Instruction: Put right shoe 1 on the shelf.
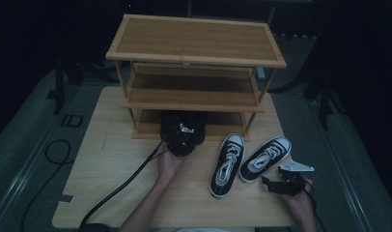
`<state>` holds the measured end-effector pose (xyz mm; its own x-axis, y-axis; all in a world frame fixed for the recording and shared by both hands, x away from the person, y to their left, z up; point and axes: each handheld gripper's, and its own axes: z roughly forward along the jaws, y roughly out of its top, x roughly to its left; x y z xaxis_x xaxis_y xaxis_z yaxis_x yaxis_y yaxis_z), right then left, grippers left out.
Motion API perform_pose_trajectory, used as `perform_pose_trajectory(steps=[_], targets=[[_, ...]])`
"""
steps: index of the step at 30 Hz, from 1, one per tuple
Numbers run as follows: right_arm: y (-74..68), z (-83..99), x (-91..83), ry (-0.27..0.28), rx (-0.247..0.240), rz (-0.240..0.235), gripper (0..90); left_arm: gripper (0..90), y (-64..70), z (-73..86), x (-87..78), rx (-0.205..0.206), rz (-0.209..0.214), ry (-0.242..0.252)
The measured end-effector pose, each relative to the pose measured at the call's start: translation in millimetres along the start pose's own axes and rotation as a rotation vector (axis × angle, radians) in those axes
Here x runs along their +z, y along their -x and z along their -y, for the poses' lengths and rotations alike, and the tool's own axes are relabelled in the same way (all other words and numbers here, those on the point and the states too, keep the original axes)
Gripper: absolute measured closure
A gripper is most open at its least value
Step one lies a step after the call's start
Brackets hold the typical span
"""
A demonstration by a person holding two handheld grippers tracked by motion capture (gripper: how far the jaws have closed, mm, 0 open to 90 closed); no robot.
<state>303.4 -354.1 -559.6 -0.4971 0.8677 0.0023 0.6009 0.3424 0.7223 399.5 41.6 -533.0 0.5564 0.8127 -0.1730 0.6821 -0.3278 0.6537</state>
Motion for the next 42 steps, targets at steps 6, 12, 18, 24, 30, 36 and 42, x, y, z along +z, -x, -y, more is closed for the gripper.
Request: perform_pose_trajectory(steps=[6, 12, 18, 24, 30, 36, 42], targets=[[0.0, 0.0, 0.0, 0.000, 0.000, 0.000, 14.5, 82.6, -4.9, 1.0, 0.3, 0.021, 0.038, -0.006], [0.0, 0.0, 0.0, 0.000, 0.000, 0.000, 14.5, 74.9, -7.4, 10.1, -6.2, 0.096, 0.027, -0.021], [-0.1, 0.1, 0.0, 0.000, 0.000, 0.000, 14.5, 70.4, -14.3, 26.4, -17.7, 0.103, 0.018, -0.002], [0.0, 0.0, 0.0, 0.000, 0.000, 0.000, 14.5, 67.7, -21.5, 48.3, -24.7, 0.123, -0.036, 0.009], [-0.1, 0.1, -0.1, 0.000, 0.001, 0.000, 14.6, 66.5, -29.4, 60.9, -30.3, 0.075, -0.027, 0.073], [-0.6, 0.4, -0.4, 0.000, 0.001, 0.000, 14.6, 64.6, -28.7, 65.0, -30.3, 0.101, -0.039, 0.096], [-0.6, 0.4, -0.4, 0.000, 0.000, -0.002, 14.6, 63.3, -26.6, 67.4, -29.1, 0.118, -0.051, 0.115]])
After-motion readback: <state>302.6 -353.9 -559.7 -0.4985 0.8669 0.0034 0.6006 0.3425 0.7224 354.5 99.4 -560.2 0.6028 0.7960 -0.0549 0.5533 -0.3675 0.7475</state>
